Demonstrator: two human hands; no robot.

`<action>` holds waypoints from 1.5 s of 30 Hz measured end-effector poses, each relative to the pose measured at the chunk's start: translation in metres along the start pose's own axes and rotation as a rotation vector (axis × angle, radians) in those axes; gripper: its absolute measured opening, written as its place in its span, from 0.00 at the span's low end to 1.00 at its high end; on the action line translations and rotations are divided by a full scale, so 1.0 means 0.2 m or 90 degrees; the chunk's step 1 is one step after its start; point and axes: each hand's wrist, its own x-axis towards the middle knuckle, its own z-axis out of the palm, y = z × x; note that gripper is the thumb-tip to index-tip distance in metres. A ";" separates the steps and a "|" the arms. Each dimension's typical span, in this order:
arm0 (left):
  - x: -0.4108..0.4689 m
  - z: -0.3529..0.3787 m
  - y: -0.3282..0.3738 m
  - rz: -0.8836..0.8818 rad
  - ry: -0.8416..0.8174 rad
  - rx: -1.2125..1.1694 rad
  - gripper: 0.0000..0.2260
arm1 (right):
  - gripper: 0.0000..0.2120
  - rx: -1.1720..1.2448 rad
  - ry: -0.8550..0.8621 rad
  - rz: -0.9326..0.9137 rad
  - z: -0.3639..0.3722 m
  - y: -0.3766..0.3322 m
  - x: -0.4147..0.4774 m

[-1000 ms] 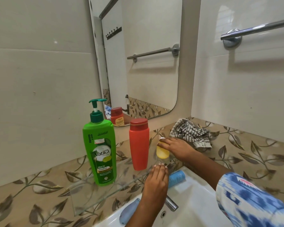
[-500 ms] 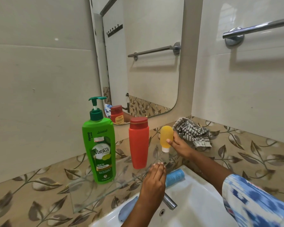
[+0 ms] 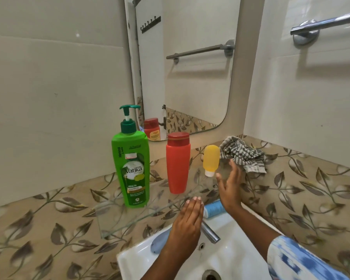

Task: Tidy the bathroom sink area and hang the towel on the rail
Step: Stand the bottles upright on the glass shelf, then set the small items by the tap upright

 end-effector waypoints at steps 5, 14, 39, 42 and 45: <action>-0.27 0.06 -0.09 -0.086 -0.030 -0.021 0.26 | 0.11 -0.009 0.069 -0.068 0.08 -0.03 -0.35; -0.62 0.04 -0.19 -0.210 -0.098 0.002 0.23 | 0.22 -0.306 -0.479 -0.179 0.34 -0.06 -0.74; -0.72 0.04 -0.28 -0.234 -0.092 0.006 0.22 | 0.15 -0.099 -0.468 -0.060 0.58 0.10 -0.87; -0.72 0.06 -0.29 -0.238 -0.069 -0.002 0.22 | 0.18 -0.043 -0.445 0.099 0.59 0.10 -0.90; -0.72 0.08 -0.31 -0.248 -0.073 -0.010 0.21 | 0.20 -0.016 -0.456 0.148 0.59 0.12 -0.90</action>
